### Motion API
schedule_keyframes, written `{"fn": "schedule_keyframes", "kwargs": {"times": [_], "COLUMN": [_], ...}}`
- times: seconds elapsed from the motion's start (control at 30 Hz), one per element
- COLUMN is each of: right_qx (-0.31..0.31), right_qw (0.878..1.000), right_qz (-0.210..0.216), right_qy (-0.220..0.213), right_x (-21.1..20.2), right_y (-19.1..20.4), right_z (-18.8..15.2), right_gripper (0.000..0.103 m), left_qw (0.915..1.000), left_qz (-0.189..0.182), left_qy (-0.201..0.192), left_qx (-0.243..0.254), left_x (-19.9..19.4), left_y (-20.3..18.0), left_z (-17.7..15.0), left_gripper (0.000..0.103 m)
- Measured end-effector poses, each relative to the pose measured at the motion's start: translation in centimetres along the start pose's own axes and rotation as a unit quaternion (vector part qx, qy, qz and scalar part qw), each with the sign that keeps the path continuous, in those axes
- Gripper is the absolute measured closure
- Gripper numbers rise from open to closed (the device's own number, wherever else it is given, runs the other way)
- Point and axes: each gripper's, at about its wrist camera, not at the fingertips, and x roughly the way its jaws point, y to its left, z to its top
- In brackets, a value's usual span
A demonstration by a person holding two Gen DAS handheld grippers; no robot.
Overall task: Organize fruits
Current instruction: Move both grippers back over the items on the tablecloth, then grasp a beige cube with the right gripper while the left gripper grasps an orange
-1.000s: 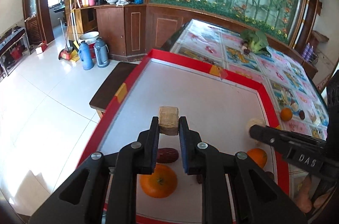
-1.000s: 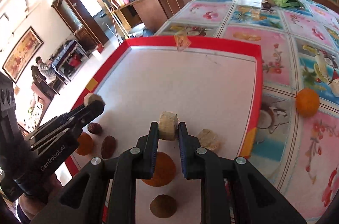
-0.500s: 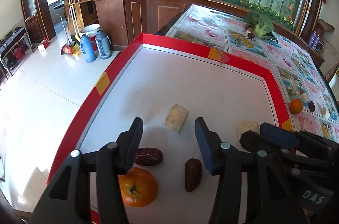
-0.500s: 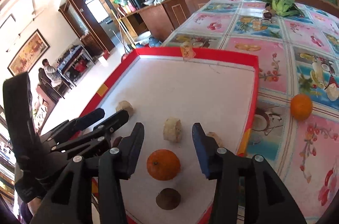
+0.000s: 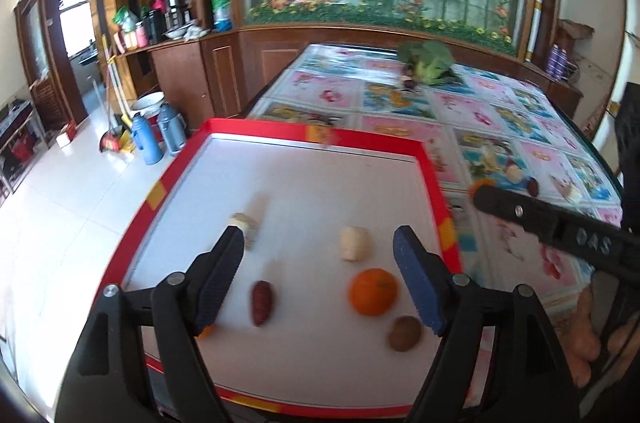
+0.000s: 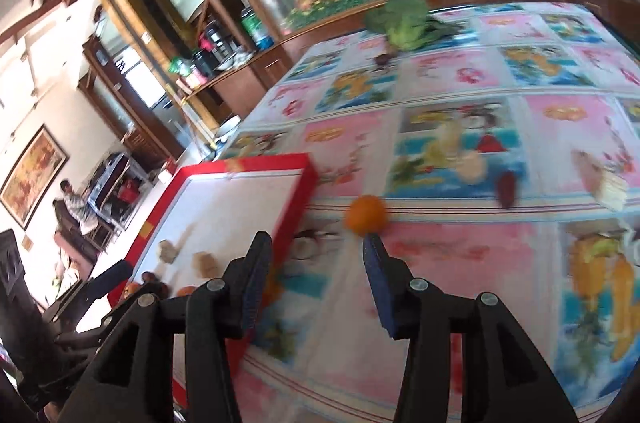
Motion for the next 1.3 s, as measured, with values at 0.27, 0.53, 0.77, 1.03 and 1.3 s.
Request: {"fn": "schedule_keyframes", "kwargs": {"times": [0.27, 0.53, 0.77, 1.03, 1.3], "right_qx": [0.073, 0.144, 0.154, 0.123, 0.110], "right_qw": [0.994, 0.982, 0.979, 0.980, 0.983], "right_qz": [-0.068, -0.113, -0.131, -0.159, -0.146], "right_qy": [-0.050, -0.054, -0.023, -0.005, -0.015], "right_x": [-5.9, -7.6, -5.4, -4.1, -4.4], "right_y": [-9.4, -14.9, -15.5, -15.3, -14.9], "right_z": [0.1, 1.3, 2.9, 2.7, 2.7], "right_gripper": [0.056, 0.056, 0.056, 0.072, 0.072], "left_qw": [0.9971, 0.9944, 0.9906, 0.9889, 0.9856], "left_qz": [-0.043, -0.057, -0.053, -0.036, -0.030], "left_qy": [0.020, 0.036, 0.047, 0.051, 0.070], "left_qx": [0.060, 0.081, 0.117, 0.134, 0.151], "left_x": [-0.2, 0.4, 1.4, 3.7, 7.2], "left_y": [-6.2, -9.5, -12.4, -13.5, -14.8], "left_z": [-1.1, -1.2, -0.6, 2.5, 4.5], "left_gripper": [0.024, 0.024, 0.024, 0.024, 0.024]}}
